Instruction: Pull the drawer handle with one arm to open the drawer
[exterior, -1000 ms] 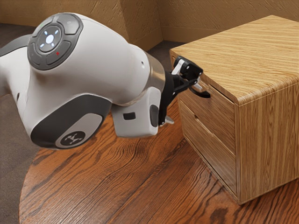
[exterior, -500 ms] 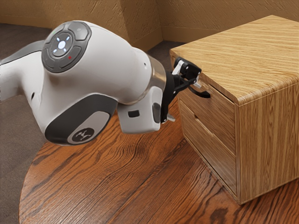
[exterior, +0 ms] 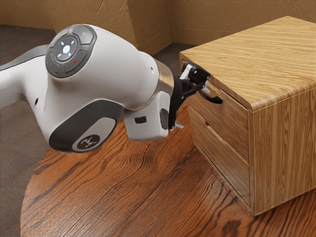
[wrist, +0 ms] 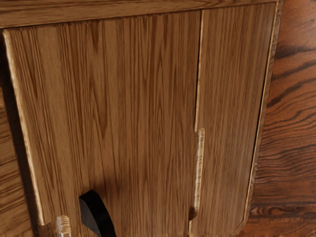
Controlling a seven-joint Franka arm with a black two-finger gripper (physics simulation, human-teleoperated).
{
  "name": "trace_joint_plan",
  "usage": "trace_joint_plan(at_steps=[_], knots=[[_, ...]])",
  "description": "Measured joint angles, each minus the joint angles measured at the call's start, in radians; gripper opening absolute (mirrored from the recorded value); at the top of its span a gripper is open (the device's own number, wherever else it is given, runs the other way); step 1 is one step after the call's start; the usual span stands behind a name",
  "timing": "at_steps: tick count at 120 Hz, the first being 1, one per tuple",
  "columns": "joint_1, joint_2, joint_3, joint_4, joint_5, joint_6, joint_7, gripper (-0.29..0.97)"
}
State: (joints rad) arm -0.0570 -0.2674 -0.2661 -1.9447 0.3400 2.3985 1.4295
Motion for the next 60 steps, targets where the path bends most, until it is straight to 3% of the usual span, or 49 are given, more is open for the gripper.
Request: trace_joint_plan(at_steps=[60], knots=[[0.012,0.038,0.008,0.002,0.0,0.07,0.002,0.66]])
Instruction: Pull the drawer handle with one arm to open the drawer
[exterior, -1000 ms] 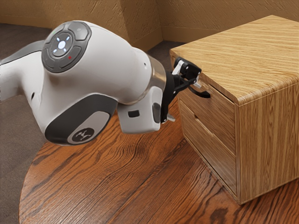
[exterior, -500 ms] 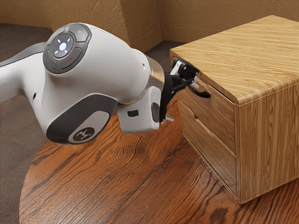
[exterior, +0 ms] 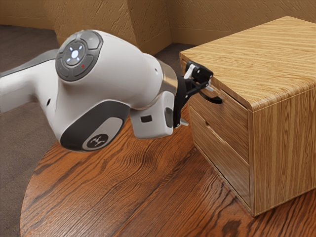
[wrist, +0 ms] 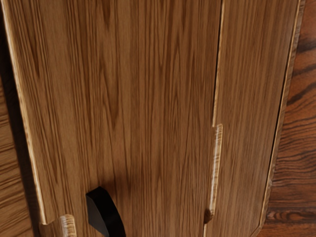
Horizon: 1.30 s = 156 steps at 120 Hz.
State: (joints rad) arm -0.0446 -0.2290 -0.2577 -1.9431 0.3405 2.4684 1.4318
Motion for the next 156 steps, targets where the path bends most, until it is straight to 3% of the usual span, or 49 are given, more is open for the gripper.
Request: trace_joint_plan(at_steps=[96,156], knots=[[-0.003,0.013,0.011,0.048,0.033,-0.091,0.005,0.66],[0.003,0.082,0.015,0.062,0.035,-0.088,0.007,0.66]])
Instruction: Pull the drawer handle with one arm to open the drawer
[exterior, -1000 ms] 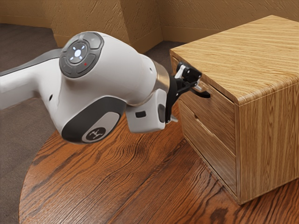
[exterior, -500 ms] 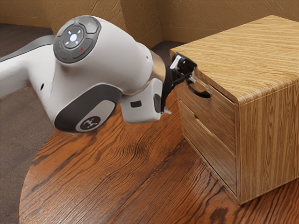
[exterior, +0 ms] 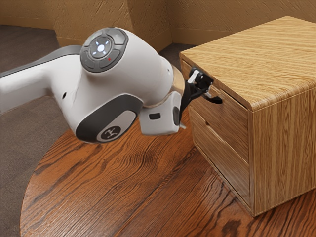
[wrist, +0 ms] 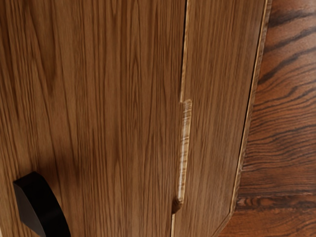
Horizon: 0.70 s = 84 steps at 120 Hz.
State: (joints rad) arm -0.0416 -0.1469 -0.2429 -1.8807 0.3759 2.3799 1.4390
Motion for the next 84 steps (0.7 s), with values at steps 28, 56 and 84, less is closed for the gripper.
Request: trace_joint_plan(at_steps=[28,56,84], knots=[[0.002,0.027,0.041,0.012,0.0,0.029,0.002,0.66],[-0.005,0.054,0.042,0.037,0.001,0.049,0.003,0.66],[-0.006,0.089,0.042,0.033,-0.001,0.054,0.004,0.68]])
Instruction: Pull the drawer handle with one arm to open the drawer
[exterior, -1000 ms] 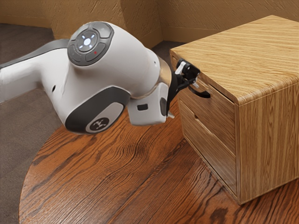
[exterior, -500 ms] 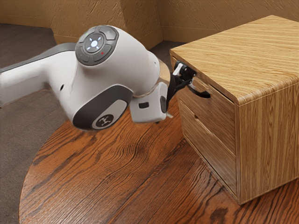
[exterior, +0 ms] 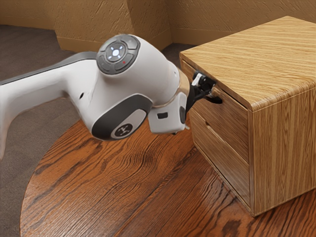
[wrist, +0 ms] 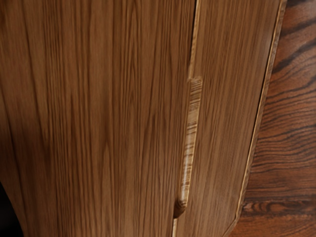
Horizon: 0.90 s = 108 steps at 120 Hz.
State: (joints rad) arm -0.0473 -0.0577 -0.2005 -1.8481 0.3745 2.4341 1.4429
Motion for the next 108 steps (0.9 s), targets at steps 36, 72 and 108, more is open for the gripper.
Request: trace_joint_plan(at_steps=[36,72,108], knots=[[-0.054,-0.017,0.057,-0.004,0.026,-0.068,0.0,0.67],[-0.076,-0.09,0.121,-0.077,0.001,-0.182,0.0,0.94],[0.007,-0.449,0.135,0.244,-0.104,-0.681,-0.089,0.5]])
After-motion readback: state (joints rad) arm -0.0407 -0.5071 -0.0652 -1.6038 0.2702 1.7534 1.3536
